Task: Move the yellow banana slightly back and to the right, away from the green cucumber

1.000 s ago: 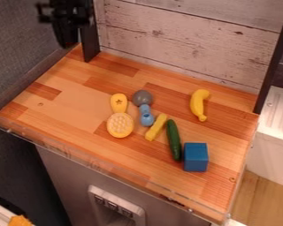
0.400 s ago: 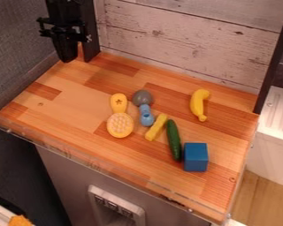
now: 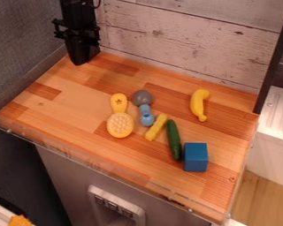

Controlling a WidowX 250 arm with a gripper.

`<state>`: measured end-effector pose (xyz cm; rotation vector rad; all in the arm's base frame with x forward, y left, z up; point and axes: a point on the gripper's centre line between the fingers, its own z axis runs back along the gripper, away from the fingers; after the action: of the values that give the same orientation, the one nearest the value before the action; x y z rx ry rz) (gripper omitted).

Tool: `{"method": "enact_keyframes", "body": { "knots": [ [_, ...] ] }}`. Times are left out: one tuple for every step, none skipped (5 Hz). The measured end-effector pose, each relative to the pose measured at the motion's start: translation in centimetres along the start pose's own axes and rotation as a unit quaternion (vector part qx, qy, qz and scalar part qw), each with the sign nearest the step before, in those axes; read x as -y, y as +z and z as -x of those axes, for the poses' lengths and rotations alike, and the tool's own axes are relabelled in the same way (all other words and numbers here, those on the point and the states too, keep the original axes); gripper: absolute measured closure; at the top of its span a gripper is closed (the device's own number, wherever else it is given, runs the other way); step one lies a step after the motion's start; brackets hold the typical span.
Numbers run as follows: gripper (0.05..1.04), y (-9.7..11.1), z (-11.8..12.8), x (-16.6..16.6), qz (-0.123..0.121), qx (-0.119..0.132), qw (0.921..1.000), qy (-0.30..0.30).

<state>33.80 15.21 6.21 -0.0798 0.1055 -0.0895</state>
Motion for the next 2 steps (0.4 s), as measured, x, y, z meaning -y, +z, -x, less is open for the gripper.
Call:
{"method": "enact_keyframes", "body": {
  "knots": [
    [1.03, -0.71, -0.05, 0.21, -0.002, 0.003, 0.9999, 0.014],
    [1.03, -1.02, -0.39, 0.33, -0.003, 0.013, 0.9991, 0.04]
  ]
}}
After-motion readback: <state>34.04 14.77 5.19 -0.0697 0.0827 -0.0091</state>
